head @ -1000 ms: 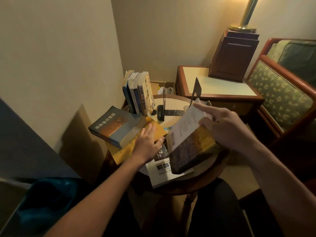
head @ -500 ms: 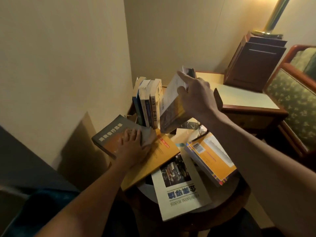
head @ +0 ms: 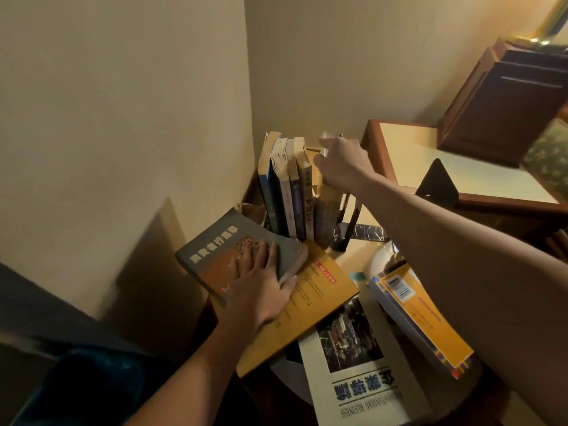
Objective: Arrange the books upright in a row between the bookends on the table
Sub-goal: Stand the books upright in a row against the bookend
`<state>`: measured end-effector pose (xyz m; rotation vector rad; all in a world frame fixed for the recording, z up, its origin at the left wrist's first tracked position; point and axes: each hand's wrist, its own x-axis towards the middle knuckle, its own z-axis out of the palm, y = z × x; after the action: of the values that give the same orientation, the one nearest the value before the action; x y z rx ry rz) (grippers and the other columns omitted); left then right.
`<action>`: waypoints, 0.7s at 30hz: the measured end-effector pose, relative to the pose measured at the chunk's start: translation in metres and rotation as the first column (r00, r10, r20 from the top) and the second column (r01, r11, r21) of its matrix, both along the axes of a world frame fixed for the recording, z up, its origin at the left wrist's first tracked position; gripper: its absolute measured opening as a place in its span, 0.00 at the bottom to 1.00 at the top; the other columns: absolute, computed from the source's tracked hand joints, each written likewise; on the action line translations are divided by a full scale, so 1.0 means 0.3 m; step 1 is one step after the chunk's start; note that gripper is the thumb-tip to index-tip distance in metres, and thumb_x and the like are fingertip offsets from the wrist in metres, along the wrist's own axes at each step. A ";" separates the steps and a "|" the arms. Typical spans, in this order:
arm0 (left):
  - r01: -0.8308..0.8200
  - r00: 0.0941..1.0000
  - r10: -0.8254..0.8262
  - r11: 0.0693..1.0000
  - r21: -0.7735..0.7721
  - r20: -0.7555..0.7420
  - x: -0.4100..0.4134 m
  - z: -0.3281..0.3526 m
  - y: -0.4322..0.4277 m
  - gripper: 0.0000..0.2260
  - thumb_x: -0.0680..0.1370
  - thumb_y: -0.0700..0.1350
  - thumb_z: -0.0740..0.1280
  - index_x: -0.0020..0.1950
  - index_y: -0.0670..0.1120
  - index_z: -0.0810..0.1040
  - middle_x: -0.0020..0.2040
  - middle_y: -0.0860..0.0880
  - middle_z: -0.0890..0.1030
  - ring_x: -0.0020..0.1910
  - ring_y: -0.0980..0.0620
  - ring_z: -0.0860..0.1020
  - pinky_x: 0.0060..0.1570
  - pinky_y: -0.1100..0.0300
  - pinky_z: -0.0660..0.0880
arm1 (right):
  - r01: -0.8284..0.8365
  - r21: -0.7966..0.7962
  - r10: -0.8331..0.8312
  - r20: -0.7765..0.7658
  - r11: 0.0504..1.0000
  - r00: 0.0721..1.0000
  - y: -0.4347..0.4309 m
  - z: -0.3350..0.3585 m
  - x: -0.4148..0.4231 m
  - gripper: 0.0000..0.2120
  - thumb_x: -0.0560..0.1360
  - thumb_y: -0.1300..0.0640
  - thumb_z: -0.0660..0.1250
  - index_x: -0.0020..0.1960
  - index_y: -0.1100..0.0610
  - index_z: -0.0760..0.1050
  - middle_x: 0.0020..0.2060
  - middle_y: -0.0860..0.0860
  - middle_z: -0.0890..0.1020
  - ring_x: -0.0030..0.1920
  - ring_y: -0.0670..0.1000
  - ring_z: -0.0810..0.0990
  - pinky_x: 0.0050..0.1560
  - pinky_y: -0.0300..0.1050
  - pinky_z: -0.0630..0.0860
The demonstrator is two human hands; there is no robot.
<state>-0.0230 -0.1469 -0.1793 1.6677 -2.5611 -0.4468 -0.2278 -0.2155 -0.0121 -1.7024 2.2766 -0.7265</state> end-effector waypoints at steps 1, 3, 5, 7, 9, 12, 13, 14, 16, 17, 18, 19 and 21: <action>-0.001 1.000 0.001 1.000 0.005 -0.004 -0.002 0.001 -0.001 0.37 0.79 0.70 0.48 0.81 0.54 0.38 0.82 0.50 0.40 0.80 0.45 0.38 0.78 0.42 0.39 | -0.008 0.041 0.008 -0.009 0.999 1.000 -0.016 -0.001 0.001 0.23 0.81 0.55 0.61 0.76 0.50 0.67 0.65 0.58 0.79 0.56 0.58 0.81 0.55 0.51 0.81; -0.001 1.000 0.001 1.000 0.005 0.001 -0.005 0.003 -0.002 0.37 0.79 0.70 0.48 0.81 0.54 0.38 0.82 0.50 0.40 0.80 0.45 0.38 0.78 0.42 0.40 | -0.011 0.117 0.014 -0.025 0.993 1.000 -0.041 0.003 0.000 0.24 0.82 0.50 0.58 0.77 0.51 0.63 0.64 0.59 0.77 0.58 0.60 0.80 0.52 0.53 0.79; 0.000 1.000 0.000 1.000 -0.005 0.001 -0.007 0.007 0.000 0.38 0.79 0.70 0.49 0.81 0.53 0.39 0.82 0.49 0.41 0.80 0.45 0.39 0.78 0.41 0.40 | -0.027 0.192 0.019 0.043 0.981 0.999 -0.053 0.012 -0.001 0.26 0.82 0.48 0.56 0.79 0.52 0.57 0.64 0.60 0.75 0.60 0.62 0.78 0.55 0.57 0.79; 0.000 1.000 0.000 1.000 -0.009 0.003 -0.005 0.006 0.002 0.38 0.79 0.69 0.50 0.81 0.53 0.39 0.82 0.48 0.41 0.80 0.44 0.39 0.78 0.41 0.41 | -0.061 0.254 0.033 0.111 0.965 0.993 -0.054 0.011 -0.001 0.28 0.84 0.47 0.54 0.81 0.50 0.52 0.64 0.57 0.74 0.61 0.60 0.77 0.59 0.59 0.78; 0.001 1.000 -0.001 1.000 -0.021 0.009 -0.005 0.006 0.005 0.38 0.79 0.69 0.50 0.81 0.53 0.38 0.82 0.48 0.41 0.80 0.44 0.39 0.78 0.41 0.41 | -0.079 0.264 0.034 0.171 0.961 0.985 -0.048 0.001 0.002 0.27 0.84 0.47 0.53 0.81 0.49 0.52 0.60 0.55 0.74 0.60 0.58 0.78 0.60 0.60 0.78; 0.001 1.000 -0.001 1.000 -0.022 0.006 -0.007 0.003 0.002 0.39 0.79 0.69 0.51 0.81 0.53 0.38 0.82 0.48 0.42 0.80 0.44 0.40 0.78 0.42 0.40 | -0.094 0.225 0.045 0.217 0.970 0.975 -0.044 -0.010 0.008 0.23 0.85 0.50 0.52 0.79 0.49 0.59 0.64 0.57 0.76 0.59 0.58 0.78 0.58 0.59 0.79; 0.000 1.000 0.000 1.000 -0.022 0.000 -0.008 0.001 0.002 0.39 0.79 0.69 0.52 0.81 0.53 0.38 0.82 0.48 0.42 0.80 0.44 0.40 0.78 0.41 0.41 | -0.092 0.221 0.034 0.250 0.971 0.968 -0.044 -0.013 0.006 0.22 0.85 0.50 0.52 0.79 0.46 0.60 0.64 0.57 0.76 0.57 0.57 0.80 0.54 0.59 0.81; -0.002 1.000 0.002 1.000 -0.025 -0.003 -0.008 -0.001 0.001 0.39 0.79 0.69 0.52 0.81 0.53 0.38 0.82 0.48 0.42 0.80 0.44 0.41 0.78 0.41 0.42 | -0.087 0.221 0.020 0.290 0.971 0.957 -0.042 -0.018 0.002 0.22 0.85 0.51 0.51 0.78 0.44 0.61 0.62 0.57 0.76 0.54 0.57 0.81 0.48 0.58 0.84; -0.005 1.000 0.005 1.000 -0.029 -0.001 -0.008 -0.007 0.000 0.39 0.79 0.69 0.52 0.81 0.53 0.38 0.82 0.48 0.43 0.81 0.44 0.41 0.78 0.41 0.43 | -0.087 0.225 0.006 0.340 0.971 0.941 -0.032 -0.021 -0.004 0.21 0.85 0.51 0.51 0.77 0.41 0.62 0.59 0.56 0.76 0.50 0.57 0.82 0.39 0.56 0.85; -0.004 1.000 0.004 1.000 -0.026 0.003 -0.008 -0.008 0.000 0.39 0.79 0.70 0.52 0.81 0.53 0.38 0.82 0.48 0.42 0.81 0.43 0.41 0.78 0.41 0.43 | -0.097 0.222 0.014 0.347 0.970 0.938 -0.027 -0.020 -0.005 0.21 0.85 0.51 0.50 0.77 0.41 0.62 0.60 0.56 0.76 0.50 0.58 0.82 0.39 0.57 0.85; -0.001 1.000 0.001 1.000 -0.023 0.008 -0.008 -0.009 0.001 0.39 0.79 0.70 0.52 0.81 0.53 0.38 0.82 0.48 0.42 0.80 0.43 0.41 0.78 0.40 0.43 | -0.108 0.216 0.027 0.348 0.971 0.937 -0.022 -0.021 -0.007 0.21 0.85 0.51 0.50 0.77 0.40 0.63 0.60 0.56 0.77 0.52 0.58 0.82 0.42 0.59 0.85; 0.002 1.000 -0.001 1.000 -0.019 0.012 -0.008 -0.010 0.001 0.39 0.79 0.69 0.52 0.81 0.53 0.38 0.82 0.48 0.42 0.80 0.43 0.41 0.78 0.40 0.43 | -0.112 0.208 0.034 0.348 0.972 0.937 -0.017 -0.024 -0.008 0.21 0.85 0.51 0.50 0.77 0.40 0.63 0.60 0.56 0.77 0.53 0.59 0.82 0.44 0.60 0.84; 0.002 1.000 -0.001 1.000 -0.018 0.007 -0.009 -0.012 0.000 0.39 0.79 0.69 0.51 0.81 0.53 0.38 0.82 0.48 0.42 0.80 0.43 0.40 0.78 0.40 0.44 | -0.108 0.183 0.039 0.343 0.977 0.939 -0.007 -0.034 -0.007 0.20 0.86 0.49 0.50 0.77 0.41 0.64 0.59 0.55 0.77 0.52 0.59 0.82 0.44 0.60 0.84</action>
<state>-0.0257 -0.1470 -0.1828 1.6648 -2.5638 -0.4179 -0.2300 -0.2175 -0.0223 -1.4375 1.9665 -0.6869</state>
